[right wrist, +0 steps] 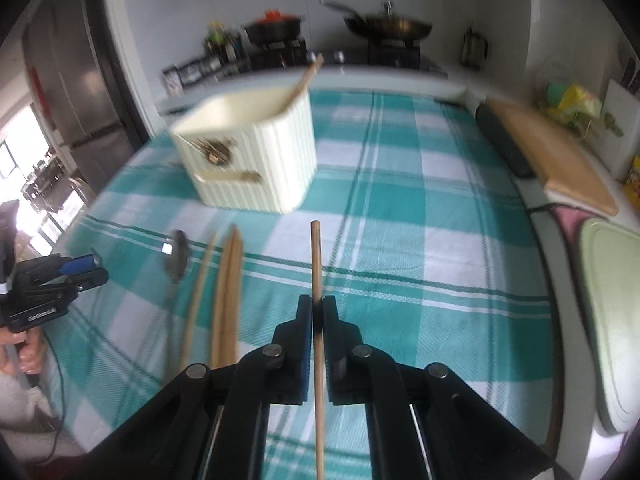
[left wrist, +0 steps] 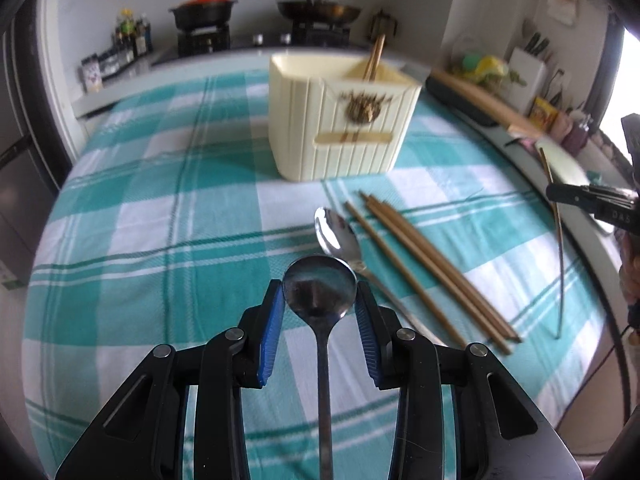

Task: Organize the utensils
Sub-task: 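Lift chopstick and spoon and carry both over the cream caddy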

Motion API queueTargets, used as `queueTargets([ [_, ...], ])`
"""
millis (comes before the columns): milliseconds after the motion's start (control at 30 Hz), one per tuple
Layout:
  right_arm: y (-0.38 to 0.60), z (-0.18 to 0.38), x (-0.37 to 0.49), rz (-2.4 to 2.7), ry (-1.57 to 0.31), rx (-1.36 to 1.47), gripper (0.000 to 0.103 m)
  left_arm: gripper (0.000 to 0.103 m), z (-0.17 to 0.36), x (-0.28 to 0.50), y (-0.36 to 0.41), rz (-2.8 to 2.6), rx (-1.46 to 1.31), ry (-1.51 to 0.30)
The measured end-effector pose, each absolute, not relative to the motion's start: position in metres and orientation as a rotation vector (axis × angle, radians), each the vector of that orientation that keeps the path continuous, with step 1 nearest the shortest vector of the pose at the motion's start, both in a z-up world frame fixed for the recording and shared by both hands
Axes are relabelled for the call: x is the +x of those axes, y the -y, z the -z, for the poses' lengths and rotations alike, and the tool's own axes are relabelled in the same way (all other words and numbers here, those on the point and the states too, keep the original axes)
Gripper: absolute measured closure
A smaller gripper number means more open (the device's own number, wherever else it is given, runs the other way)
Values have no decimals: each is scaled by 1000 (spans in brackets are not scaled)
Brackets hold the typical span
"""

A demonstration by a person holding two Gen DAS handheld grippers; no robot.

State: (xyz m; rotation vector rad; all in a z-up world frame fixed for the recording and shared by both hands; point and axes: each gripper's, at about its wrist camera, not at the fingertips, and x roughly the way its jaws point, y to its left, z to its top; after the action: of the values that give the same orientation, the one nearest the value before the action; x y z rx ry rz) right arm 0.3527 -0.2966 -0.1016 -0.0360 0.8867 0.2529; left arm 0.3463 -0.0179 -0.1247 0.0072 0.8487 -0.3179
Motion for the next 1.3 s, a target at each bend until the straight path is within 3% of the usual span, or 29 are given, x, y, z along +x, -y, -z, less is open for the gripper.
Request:
queueTargets([
  [600, 283, 17, 278, -288, -620, -31, 98, 67, 50, 299, -1, 382, -35, -681],
  [967, 271, -26, 323, -294, -525, -12, 98, 67, -17, 330, 3, 456, -23, -624],
  [1300, 251, -82, 394, -297, -369, 15, 98, 67, -94, 413, 8, 410, -84, -492],
])
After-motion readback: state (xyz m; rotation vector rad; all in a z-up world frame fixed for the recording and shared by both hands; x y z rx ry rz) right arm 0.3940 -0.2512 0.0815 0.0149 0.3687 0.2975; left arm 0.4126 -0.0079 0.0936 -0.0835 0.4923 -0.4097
